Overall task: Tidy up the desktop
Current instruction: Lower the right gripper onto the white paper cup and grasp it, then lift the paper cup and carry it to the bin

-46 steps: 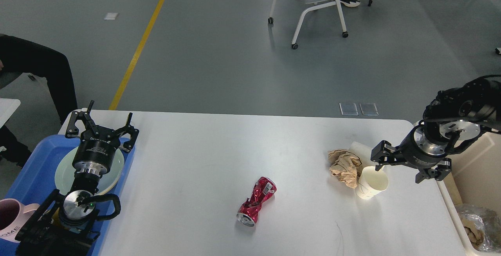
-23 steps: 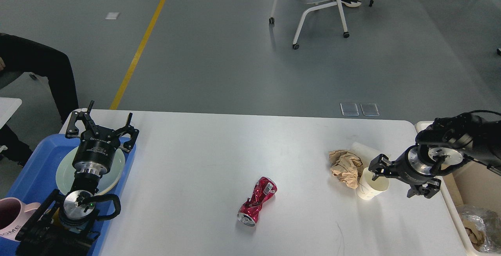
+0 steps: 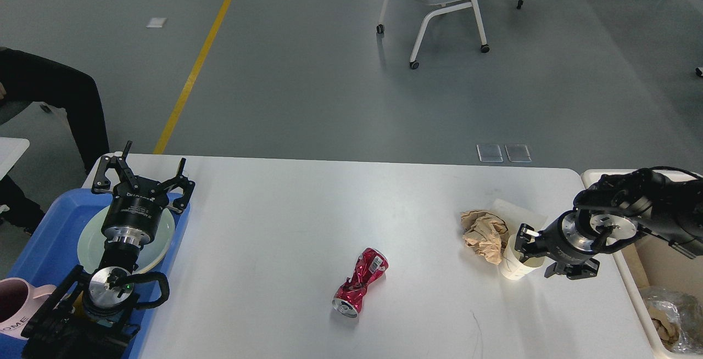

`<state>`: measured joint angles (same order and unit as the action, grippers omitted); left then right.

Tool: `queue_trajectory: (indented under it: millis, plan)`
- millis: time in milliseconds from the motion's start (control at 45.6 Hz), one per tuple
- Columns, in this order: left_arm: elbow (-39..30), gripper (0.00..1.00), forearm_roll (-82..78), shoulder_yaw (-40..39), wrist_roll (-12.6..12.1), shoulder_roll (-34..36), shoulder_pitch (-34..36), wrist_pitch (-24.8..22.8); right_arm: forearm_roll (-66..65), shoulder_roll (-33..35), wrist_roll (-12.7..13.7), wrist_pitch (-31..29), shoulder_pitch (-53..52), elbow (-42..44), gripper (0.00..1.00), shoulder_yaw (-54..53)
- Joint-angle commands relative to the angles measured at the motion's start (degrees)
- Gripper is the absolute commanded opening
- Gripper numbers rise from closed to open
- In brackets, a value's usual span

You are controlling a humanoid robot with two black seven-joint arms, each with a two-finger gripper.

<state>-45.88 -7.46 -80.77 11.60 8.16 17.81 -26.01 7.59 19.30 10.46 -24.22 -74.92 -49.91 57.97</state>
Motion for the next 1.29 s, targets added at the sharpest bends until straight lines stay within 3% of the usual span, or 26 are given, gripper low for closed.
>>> queue_trajectory:
  millis: [0,175,789,1008,1271]
  plan:
    - [0.00,0.96,-0.01,0.00,0.00,0.01,0.03,0.00,0.84,-0.14,0.00,0.05,0.30,-0.02,0.34,-0.84]
    - [0.00,0.96,0.08,0.00,0.00,0.01,0.03,0.00,1.20,-0.05,-0.09,0.13,0.82,-0.19,0.00,-1.28]
    - [0.00,0.96,-0.01,0.00,0.00,-0.08,-0.06,0.00,1.63,2.49,0.96,-0.83,-0.66,-1.94,0.00,-2.34]
    - [0.00,0.96,-0.01,0.00,0.00,0.01,-0.06,0.00,1.37,8.73,0.96,-8.03,-12.52,-10.11,0.00,0.64]
    - [0.00,0.96,-0.01,0.00,0.00,-0.08,0.03,0.00,1.46,8.30,0.96,-13.48,-35.63,-24.44,0.00,14.88]
